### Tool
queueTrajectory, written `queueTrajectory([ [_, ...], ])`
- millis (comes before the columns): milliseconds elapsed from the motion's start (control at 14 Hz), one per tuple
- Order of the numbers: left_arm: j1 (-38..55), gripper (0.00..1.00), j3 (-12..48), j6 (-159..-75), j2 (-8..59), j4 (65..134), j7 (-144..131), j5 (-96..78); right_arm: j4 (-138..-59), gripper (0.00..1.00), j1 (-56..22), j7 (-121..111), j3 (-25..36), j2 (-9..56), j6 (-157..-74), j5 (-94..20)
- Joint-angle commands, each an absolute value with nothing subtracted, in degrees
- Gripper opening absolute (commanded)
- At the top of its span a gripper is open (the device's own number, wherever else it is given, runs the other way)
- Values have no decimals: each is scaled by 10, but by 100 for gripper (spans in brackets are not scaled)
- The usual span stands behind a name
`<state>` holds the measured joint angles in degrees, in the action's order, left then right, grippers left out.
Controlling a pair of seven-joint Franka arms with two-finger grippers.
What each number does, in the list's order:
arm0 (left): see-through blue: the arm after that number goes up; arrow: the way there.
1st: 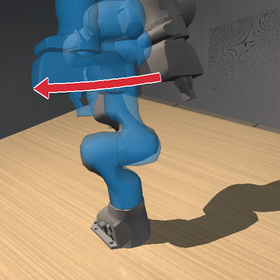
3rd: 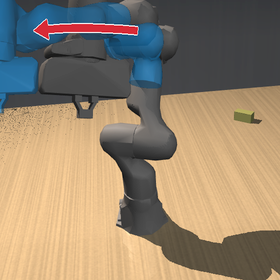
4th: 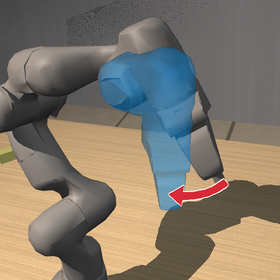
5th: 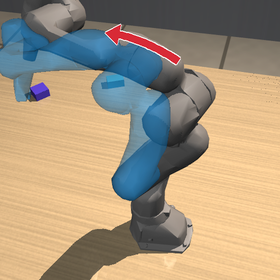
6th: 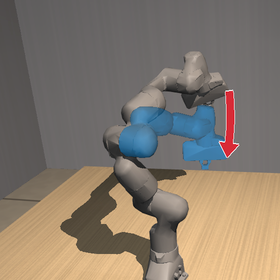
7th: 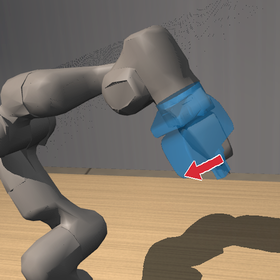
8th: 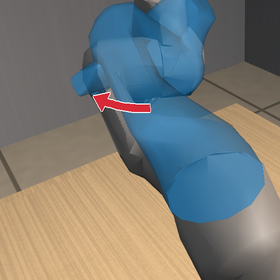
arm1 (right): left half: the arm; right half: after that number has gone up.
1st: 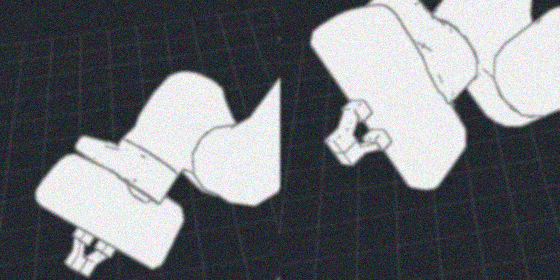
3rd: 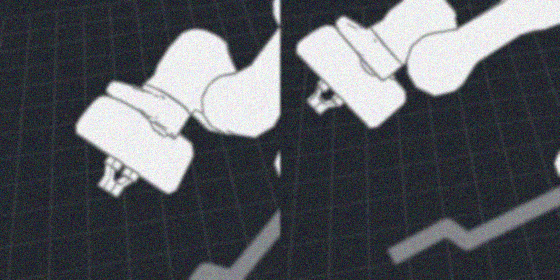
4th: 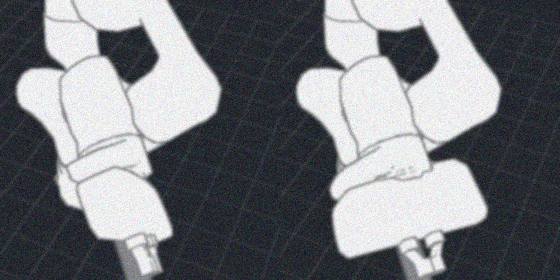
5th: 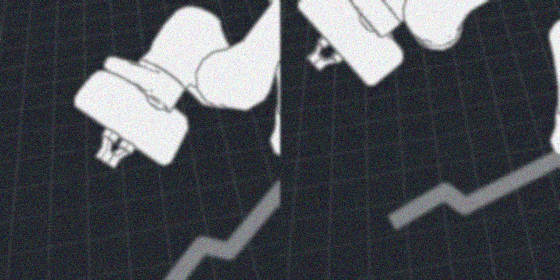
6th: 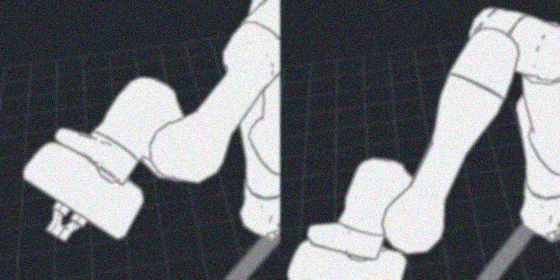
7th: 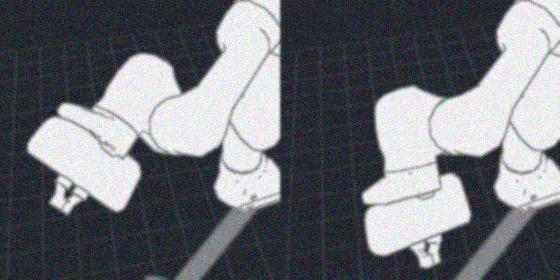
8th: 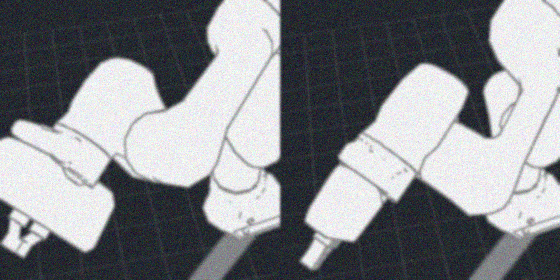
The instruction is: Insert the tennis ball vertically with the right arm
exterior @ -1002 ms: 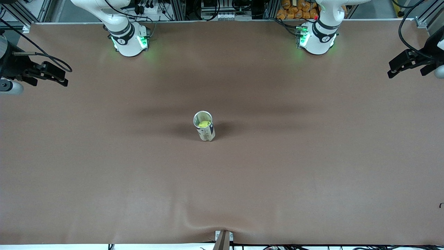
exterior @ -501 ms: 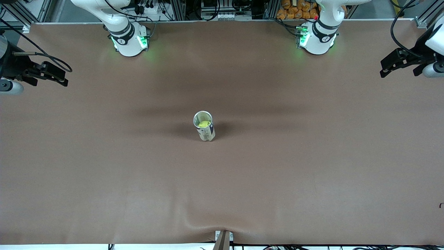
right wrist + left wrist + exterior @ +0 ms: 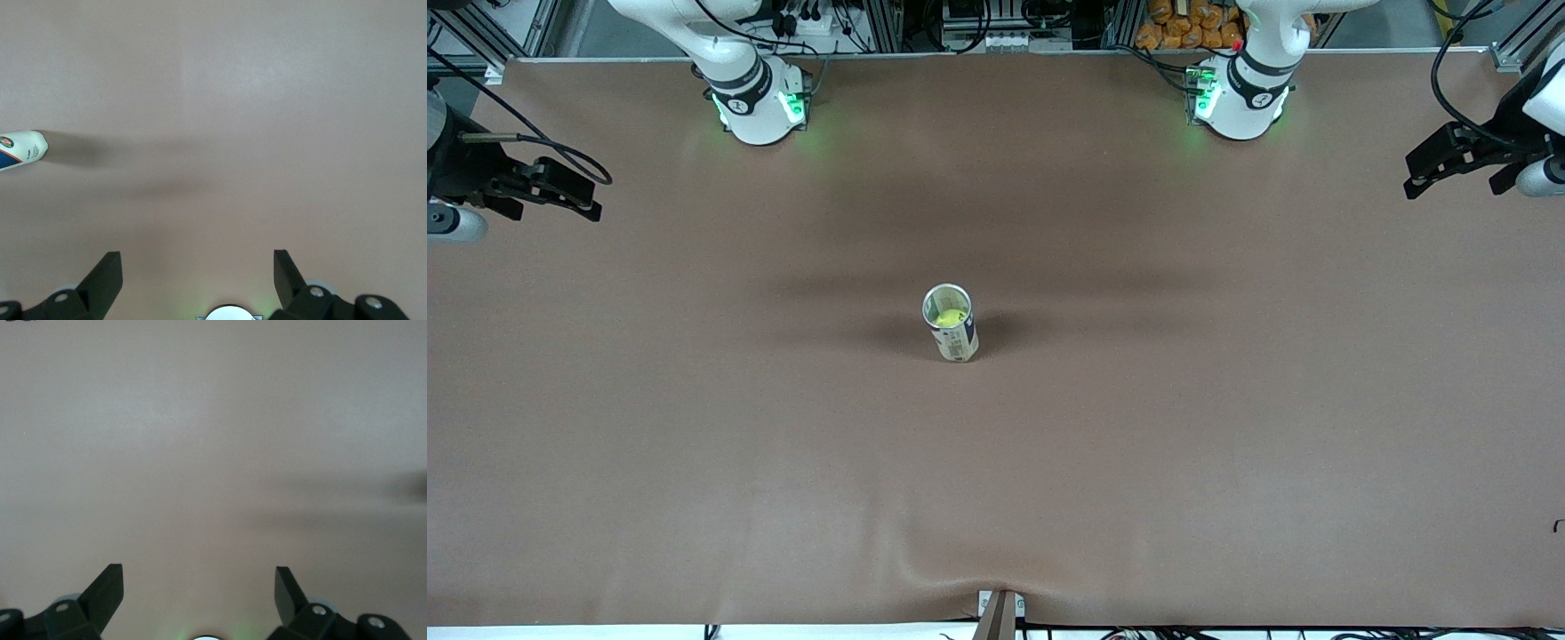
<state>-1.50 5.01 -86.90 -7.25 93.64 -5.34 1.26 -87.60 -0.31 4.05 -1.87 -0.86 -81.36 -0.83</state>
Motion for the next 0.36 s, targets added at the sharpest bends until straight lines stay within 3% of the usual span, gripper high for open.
queueTrajectory([
  [0,-12,100,53,-869,-65,925,-59,11,-869,100,10,33,-27,-6,-807,-8],
  [286,-11,100,57,-869,-59,925,-60,9,-869,100,10,33,-27,-6,-807,-8],
])
